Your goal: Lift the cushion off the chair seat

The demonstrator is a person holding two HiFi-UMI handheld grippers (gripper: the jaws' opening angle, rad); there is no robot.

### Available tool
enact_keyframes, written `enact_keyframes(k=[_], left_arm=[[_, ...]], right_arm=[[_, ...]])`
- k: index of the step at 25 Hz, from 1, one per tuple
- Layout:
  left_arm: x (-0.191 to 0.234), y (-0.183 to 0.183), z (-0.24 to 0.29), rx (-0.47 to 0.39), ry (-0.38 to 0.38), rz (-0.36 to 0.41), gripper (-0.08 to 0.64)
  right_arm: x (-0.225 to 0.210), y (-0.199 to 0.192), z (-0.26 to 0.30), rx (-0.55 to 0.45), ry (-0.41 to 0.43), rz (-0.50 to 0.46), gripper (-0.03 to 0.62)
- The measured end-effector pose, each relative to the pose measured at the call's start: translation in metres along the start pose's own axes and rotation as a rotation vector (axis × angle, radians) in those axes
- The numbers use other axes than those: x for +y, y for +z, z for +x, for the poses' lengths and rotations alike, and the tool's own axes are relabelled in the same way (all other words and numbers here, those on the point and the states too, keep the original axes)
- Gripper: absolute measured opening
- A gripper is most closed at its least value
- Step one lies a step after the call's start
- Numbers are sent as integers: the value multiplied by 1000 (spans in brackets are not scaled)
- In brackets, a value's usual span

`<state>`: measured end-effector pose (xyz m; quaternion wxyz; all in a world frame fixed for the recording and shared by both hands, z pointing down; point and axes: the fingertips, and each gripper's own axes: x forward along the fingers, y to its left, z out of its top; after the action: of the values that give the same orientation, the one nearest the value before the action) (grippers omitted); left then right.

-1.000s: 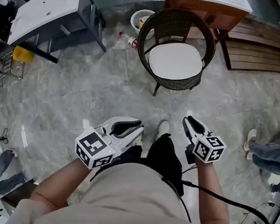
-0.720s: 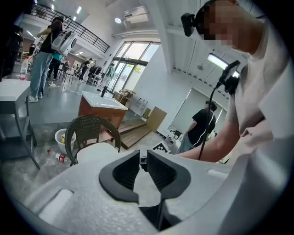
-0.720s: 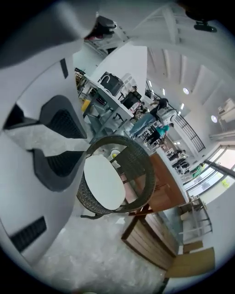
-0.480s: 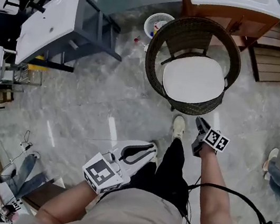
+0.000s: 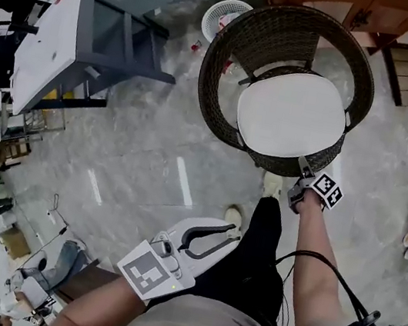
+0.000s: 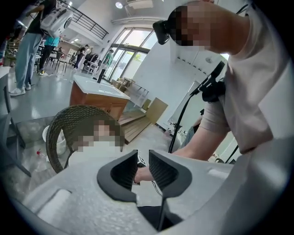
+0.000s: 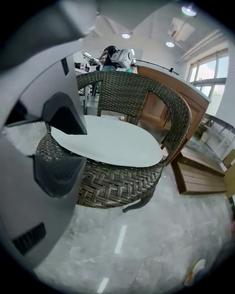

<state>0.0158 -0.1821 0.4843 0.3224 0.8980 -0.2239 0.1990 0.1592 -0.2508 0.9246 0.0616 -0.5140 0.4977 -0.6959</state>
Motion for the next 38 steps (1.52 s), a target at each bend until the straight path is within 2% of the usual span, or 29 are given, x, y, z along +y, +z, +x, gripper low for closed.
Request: enact_keyframes(k=[6, 8, 9, 12, 14, 18, 21, 26, 31, 38], left_arm=[[24, 2, 19, 10, 12, -21, 61], [30, 1, 22, 16, 19, -34, 61], [32, 1, 23, 17, 23, -41, 61], [38, 2, 27, 6, 31, -58, 61], [42, 3, 30, 5, 34, -65, 61], [47, 5, 33, 3, 35, -74, 61], [51, 6, 35, -2, 38, -88, 61], [54, 7, 35, -8, 42, -83, 61], [52, 14, 30, -21, 51, -85, 61], [30, 29, 10, -73, 33, -59, 61]], right_arm=[[-14, 19, 34, -40, -20, 131, 169], [-19, 21, 38, -48, -46, 161, 159], [-22, 20, 38, -52, -52, 169, 132], [-17, 23, 41, -63, 17, 193, 104], [-10, 30, 49, -62, 44, 188, 107], [-9, 44, 60, -68, -7, 180, 106], [-10, 45, 61, -51, -10, 175, 98], [-7, 46, 61, -39, 11, 164, 58], [10, 44, 47, -40, 61, 140, 34], [62, 44, 8, -62, 151, 101, 28]])
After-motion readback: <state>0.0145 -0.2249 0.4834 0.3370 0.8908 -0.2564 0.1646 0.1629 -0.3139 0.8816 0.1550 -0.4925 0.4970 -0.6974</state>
